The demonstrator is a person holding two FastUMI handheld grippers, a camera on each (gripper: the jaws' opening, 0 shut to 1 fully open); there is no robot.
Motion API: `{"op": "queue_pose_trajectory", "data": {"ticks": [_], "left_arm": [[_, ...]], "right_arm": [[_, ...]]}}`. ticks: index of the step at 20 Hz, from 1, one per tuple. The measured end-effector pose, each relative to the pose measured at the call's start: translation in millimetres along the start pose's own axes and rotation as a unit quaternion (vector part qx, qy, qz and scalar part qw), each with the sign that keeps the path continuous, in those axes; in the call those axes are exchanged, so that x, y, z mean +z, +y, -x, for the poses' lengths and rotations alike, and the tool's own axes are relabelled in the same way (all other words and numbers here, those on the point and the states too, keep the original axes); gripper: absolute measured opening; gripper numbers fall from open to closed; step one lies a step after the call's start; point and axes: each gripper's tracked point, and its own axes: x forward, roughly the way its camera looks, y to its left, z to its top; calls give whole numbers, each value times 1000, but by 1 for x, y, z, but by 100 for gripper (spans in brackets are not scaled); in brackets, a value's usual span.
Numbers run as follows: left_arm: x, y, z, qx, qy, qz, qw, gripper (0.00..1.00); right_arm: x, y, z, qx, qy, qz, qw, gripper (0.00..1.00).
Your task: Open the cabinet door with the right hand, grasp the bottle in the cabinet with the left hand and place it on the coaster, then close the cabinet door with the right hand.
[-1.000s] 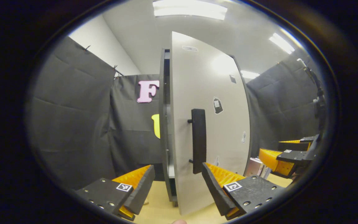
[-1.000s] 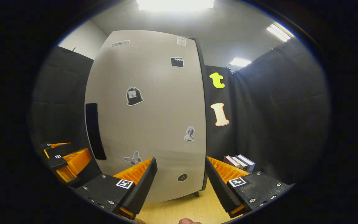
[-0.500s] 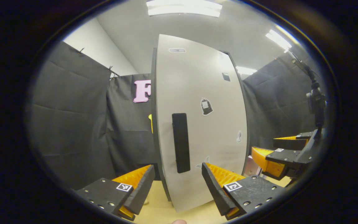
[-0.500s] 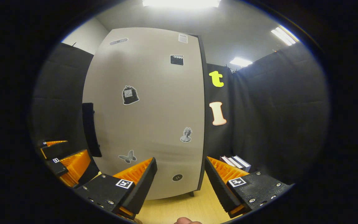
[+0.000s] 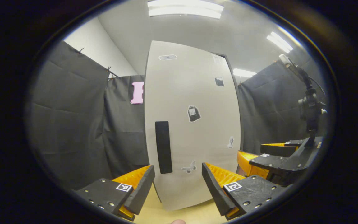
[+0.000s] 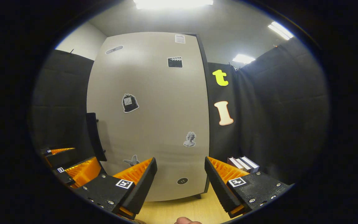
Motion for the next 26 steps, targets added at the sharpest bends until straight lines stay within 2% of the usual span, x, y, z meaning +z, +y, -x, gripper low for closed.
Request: {"op": "queue_pose_trajectory", "data": {"ticks": [7, 26], "left_arm": [[2, 3, -2, 25, 13, 14, 999, 90], [-1, -11, -15, 25, 21, 20, 999, 89]], "right_arm": [[-9, -3, 5, 10, 11, -4, 1000, 95], [-10, -4, 5, 23, 5, -7, 1000, 95]]}}
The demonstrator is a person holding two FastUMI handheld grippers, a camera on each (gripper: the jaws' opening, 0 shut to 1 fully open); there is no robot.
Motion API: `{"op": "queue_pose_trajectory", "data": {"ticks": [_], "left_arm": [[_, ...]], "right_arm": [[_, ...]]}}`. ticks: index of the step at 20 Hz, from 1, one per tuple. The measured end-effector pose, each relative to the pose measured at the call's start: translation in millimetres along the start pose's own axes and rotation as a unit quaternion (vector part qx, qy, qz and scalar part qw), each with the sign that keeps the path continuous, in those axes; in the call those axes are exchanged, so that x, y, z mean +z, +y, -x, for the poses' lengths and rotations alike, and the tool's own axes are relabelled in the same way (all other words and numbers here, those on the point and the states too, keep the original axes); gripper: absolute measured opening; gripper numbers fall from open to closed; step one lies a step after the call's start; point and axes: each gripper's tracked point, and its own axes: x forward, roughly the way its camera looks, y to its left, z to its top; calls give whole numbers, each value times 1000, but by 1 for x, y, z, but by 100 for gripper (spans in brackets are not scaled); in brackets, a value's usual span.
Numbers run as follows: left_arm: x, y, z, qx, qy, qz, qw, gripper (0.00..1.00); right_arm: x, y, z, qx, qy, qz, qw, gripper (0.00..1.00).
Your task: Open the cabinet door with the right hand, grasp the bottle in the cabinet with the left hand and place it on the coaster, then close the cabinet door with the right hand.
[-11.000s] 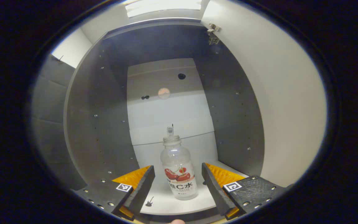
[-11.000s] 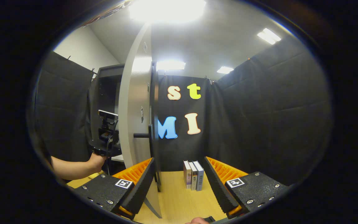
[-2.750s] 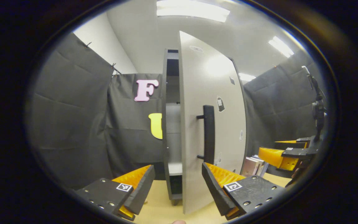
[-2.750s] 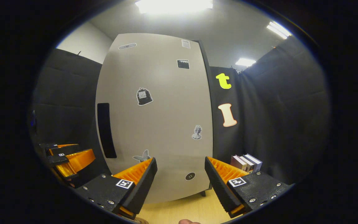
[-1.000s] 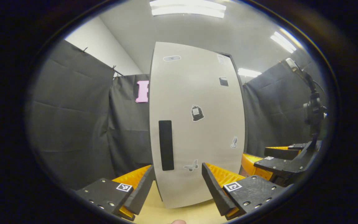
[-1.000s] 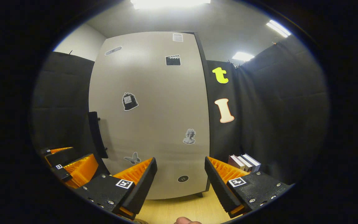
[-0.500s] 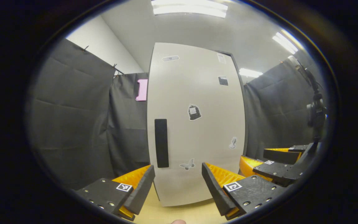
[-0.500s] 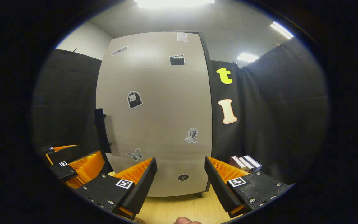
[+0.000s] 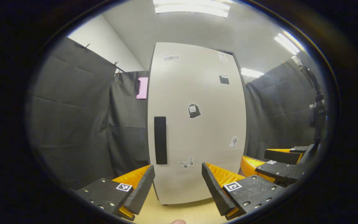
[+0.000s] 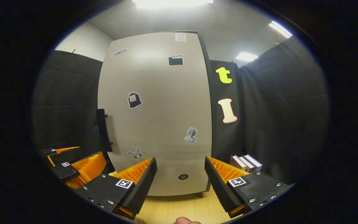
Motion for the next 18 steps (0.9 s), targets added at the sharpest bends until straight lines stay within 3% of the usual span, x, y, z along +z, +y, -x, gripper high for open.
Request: {"op": "queue_pose_trajectory", "data": {"ticks": [7, 18], "left_arm": [[-5, 0, -5, 4, 3, -6, 1000, 91], [-5, 4, -2, 18, -2, -17, 1000, 91]], "right_arm": [[1, 4, -3, 19, -6, -4, 1000, 95], [1, 2, -2, 16, -5, -4, 1000, 95]]}}
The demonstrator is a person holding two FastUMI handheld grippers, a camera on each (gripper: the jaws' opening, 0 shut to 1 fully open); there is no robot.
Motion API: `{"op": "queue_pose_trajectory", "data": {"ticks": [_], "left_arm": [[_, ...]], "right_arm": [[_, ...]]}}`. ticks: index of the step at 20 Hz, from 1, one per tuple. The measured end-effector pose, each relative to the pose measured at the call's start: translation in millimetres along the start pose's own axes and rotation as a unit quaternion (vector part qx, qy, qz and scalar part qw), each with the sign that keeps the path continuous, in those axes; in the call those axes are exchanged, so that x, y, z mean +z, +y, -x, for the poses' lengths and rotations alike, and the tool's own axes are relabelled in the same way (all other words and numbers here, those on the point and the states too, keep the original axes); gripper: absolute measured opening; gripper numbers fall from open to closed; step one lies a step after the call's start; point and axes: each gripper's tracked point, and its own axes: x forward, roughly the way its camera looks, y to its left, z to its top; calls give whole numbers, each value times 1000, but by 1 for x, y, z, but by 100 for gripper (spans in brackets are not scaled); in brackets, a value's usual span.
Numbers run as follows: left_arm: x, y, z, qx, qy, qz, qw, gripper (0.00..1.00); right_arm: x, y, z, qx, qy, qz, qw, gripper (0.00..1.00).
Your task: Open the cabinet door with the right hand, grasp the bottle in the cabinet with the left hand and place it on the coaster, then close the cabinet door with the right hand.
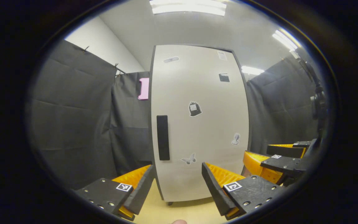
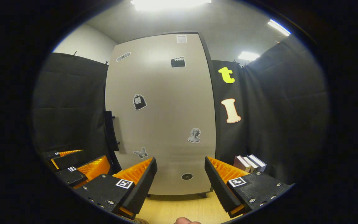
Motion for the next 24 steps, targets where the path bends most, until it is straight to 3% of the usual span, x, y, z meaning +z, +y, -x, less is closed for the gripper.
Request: {"op": "queue_pose_trajectory", "data": {"ticks": [16, 17, 20, 24], "left_arm": [[4, 0, 2, -5, -19, -4, 1000, 90], [5, 0, 3, -5, -19, -2, 1000, 90], [4, 1, 3, -4, -17, -1, 1000, 90], [3, 0, 2, -4, -14, 0, 1000, 90]], "right_arm": [[5, -1, 2, 3, -4, 1, 1000, 95], [5, -1, 2, 3, -3, 0, 1000, 92], [4, -1, 2, 3, -2, -1, 1000, 95], [3, -2, 2, 0, -1, -4, 1000, 92]]}}
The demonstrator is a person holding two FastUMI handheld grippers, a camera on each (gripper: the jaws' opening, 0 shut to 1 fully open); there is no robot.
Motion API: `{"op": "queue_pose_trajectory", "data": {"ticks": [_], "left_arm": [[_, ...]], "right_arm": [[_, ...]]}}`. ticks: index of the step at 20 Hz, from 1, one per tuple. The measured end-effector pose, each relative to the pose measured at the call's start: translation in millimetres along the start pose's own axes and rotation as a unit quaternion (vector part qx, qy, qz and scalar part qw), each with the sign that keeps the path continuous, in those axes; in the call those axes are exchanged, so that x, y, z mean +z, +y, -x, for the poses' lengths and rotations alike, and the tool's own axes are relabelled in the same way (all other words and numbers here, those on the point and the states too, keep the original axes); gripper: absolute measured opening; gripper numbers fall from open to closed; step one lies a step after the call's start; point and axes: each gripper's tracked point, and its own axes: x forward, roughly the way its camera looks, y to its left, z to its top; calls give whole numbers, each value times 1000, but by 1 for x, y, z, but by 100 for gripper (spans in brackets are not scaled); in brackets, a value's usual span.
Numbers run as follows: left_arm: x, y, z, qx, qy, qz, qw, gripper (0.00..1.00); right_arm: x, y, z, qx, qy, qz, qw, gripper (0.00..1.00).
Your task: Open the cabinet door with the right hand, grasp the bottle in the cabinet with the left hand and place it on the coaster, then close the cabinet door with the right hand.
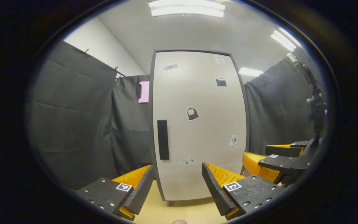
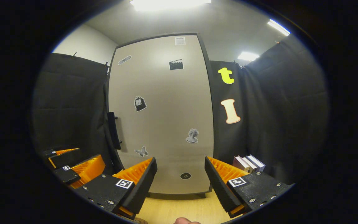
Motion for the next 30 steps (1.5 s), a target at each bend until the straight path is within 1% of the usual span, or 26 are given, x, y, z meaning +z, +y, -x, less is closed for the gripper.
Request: {"op": "queue_pose_trajectory", "data": {"ticks": [1, 2, 3, 4, 5, 6, 9, 10, 11, 15, 17, 18, 22, 23, 24, 25, 26, 27, 29, 30], "left_arm": [[0, 0, 0, -1, 1, 1, 1000, 90], [0, 0, 0, -1, 2, 3, 1000, 90], [0, 0, 0, -2, 2, 4, 1000, 90], [1, 0, 1, -3, 1, 3, 1000, 91], [1, 0, 1, -3, 0, 3, 1000, 89], [1, -1, 0, -4, -1, 4, 1000, 90], [1, -1, 1, -5, -2, 5, 1000, 91], [1, -1, 0, -5, -2, 6, 1000, 89], [1, -1, 0, -5, -1, 5, 1000, 91], [1, -2, 1, -7, 0, 5, 1000, 90], [1, -2, 0, -8, -1, 4, 1000, 91], [1, -2, 0, -9, -1, 2, 1000, 89], [-1, -3, 0, -13, 6, 11, 1000, 90], [0, -2, 1, -13, 4, 10, 1000, 89], [1, -2, 1, -12, 0, 9, 1000, 91], [1, -3, 1, -13, -2, 8, 1000, 91], [1, -3, 0, -14, -2, 7, 1000, 89], [1, -2, 1, -11, -4, 6, 1000, 91], [2, -2, 1, -4, -8, 8, 1000, 91], [3, -2, 1, -2, -10, 9, 1000, 89]], "right_arm": [[0, 0, 0, -1, 1, 0, 1000, 95], [-1, 1, 1, -1, 2, 0, 1000, 92], [-1, 1, 1, -1, 3, 1, 1000, 95], [-1, 1, 1, 0, 3, 2, 1000, 95], [-1, 1, 0, -1, 2, 2, 1000, 92], [-1, 1, 1, -1, 2, 2, 1000, 95], [-2, 0, 1, -2, 2, 2, 1000, 95], [-2, 0, 1, -2, 3, 2, 1000, 96], [-3, 1, 1, -2, 4, 1, 1000, 95], [-6, 1, 0, -2, 9, 0, 1000, 95], [-3, 0, 0, -3, 5, -2, 1000, 95], [-2, 0, 1, -3, 3, -5, 1000, 95], [5, -9, 1, -9, -6, -21, 1000, 95], [4, -11, -2, -10, -4, -21, 1000, 95], [4, -12, -5, -8, -2, -19, 1000, 95], [2, -12, -7, -8, 1, -15, 1000, 95], [2, -13, -9, -10, 2, -11, 1000, 95], [1, -14, -9, -11, 3, -9, 1000, 95], [3, -10, -10, -7, 2, -13, 1000, 95], [4, -9, -11, -4, 1, -12, 1000, 95]]}}
